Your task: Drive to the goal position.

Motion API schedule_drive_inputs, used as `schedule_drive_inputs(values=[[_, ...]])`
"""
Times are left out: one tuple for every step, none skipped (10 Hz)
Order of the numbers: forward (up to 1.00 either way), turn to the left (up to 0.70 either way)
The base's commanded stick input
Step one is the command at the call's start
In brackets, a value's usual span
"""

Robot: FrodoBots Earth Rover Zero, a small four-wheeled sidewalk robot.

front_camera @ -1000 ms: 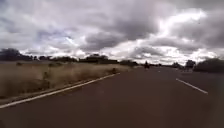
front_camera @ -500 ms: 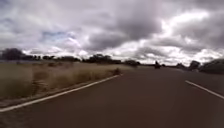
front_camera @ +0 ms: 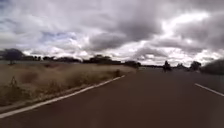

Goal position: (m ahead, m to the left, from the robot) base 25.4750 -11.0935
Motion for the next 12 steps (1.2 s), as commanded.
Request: schedule_drive_inputs(values=[[1.0,0.04],[1.0,-0.01],[1.0,-0.11],[1.0,-0.22],[1.0,-0.33],[1.0,0.04],[1.0,0.04],[1.0,0.04],[1.0,0.04],[1.0,-0.14],[1.0,-0.35],[1.0,-0.36]])
